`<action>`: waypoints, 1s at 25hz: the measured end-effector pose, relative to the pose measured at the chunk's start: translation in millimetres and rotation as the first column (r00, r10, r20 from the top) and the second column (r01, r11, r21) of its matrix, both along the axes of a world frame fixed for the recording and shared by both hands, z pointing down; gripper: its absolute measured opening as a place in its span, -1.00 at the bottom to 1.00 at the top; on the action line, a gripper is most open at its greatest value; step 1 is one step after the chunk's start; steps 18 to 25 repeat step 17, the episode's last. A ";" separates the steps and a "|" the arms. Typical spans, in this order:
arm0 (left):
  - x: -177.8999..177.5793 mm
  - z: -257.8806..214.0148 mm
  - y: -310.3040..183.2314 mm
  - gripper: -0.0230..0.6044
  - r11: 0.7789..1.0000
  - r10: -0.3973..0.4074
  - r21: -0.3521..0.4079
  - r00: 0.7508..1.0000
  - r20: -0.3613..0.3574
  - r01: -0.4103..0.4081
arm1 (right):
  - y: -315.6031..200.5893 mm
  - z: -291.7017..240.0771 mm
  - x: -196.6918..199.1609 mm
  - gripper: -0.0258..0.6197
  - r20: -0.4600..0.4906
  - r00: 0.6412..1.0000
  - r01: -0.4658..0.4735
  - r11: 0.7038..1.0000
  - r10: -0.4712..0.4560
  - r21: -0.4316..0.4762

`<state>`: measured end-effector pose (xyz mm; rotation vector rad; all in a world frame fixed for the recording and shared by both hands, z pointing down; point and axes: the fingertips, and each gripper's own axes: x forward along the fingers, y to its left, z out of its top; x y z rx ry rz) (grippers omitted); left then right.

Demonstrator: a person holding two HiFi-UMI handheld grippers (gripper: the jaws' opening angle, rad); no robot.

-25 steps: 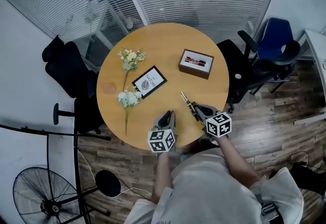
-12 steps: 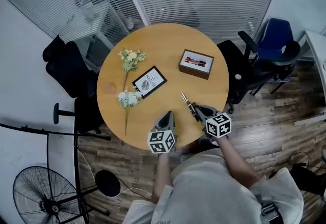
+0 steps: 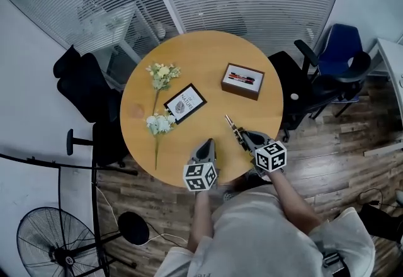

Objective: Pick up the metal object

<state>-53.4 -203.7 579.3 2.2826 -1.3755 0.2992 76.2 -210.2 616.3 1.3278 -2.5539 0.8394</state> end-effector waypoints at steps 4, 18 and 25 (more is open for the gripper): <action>-9.9 1.6 -2.7 -0.89 0.999 -0.047 -0.014 0.998 -0.030 0.047 | 0.3 0.5 1.7 -0.92 0.007 1.000 -0.007 1.000 0.007 -0.001; -2.2 4.6 -1.1 -0.89 0.999 -0.035 -0.025 0.998 -0.049 0.034 | -0.3 3.3 7.0 -0.92 0.035 0.999 -0.021 1.000 0.021 -0.015; -2.2 4.6 -1.1 -0.89 0.999 -0.035 -0.025 0.998 -0.049 0.034 | -0.3 3.3 7.0 -0.92 0.035 0.999 -0.021 1.000 0.021 -0.015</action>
